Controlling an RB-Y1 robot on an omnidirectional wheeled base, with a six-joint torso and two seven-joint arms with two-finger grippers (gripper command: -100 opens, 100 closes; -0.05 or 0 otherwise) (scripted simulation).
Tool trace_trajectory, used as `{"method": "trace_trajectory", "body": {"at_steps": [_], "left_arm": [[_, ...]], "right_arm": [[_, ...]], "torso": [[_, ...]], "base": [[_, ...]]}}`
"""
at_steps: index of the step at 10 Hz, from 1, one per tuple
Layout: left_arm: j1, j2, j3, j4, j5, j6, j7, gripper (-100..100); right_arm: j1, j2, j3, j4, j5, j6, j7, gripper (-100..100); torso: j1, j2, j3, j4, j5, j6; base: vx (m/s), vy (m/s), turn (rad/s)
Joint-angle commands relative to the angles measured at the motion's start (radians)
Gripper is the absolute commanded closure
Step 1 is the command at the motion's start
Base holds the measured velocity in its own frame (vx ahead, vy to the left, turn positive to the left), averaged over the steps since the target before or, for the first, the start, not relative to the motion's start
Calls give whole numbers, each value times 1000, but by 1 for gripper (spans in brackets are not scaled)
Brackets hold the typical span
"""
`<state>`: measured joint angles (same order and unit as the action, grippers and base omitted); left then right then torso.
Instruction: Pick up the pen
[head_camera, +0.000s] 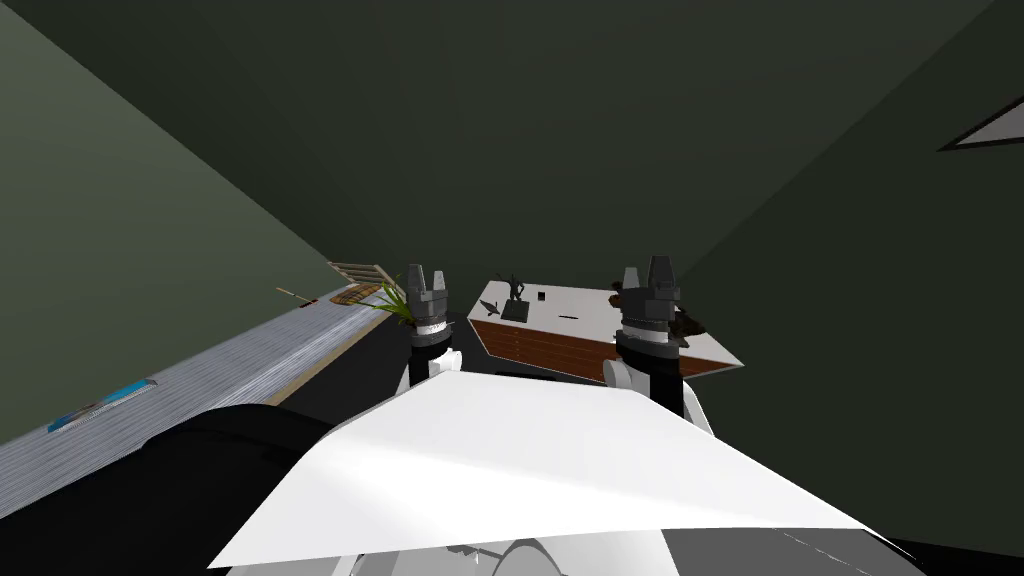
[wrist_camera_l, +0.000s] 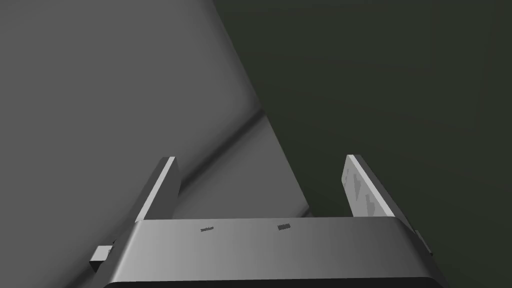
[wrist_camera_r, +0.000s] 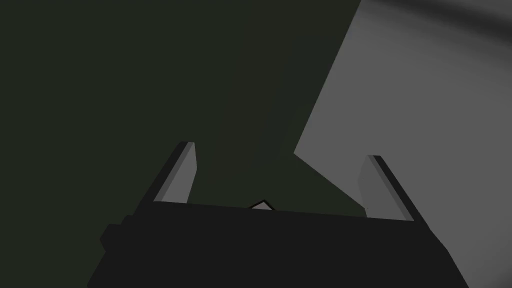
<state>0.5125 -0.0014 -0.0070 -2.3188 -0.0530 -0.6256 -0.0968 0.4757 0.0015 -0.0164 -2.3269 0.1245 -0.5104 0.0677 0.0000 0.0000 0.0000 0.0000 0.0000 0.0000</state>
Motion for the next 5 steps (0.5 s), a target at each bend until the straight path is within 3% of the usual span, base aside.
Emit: {"method": "trace_trajectory", "body": {"at_steps": [1,5], "left_arm": [[0,0,0,0,0,0,0,0],[0,0,0,0,0,0,0,0]], "right_arm": [[12,-33,-3,-2,6,3,7,-100],[76,-119,-16,-6,44,20,43,-100]], "torso": [[0,0,0,0,0,0],[-1,0,0,0,0,0]], "base": [[0,-2,63],[-4,-14,134]]}}
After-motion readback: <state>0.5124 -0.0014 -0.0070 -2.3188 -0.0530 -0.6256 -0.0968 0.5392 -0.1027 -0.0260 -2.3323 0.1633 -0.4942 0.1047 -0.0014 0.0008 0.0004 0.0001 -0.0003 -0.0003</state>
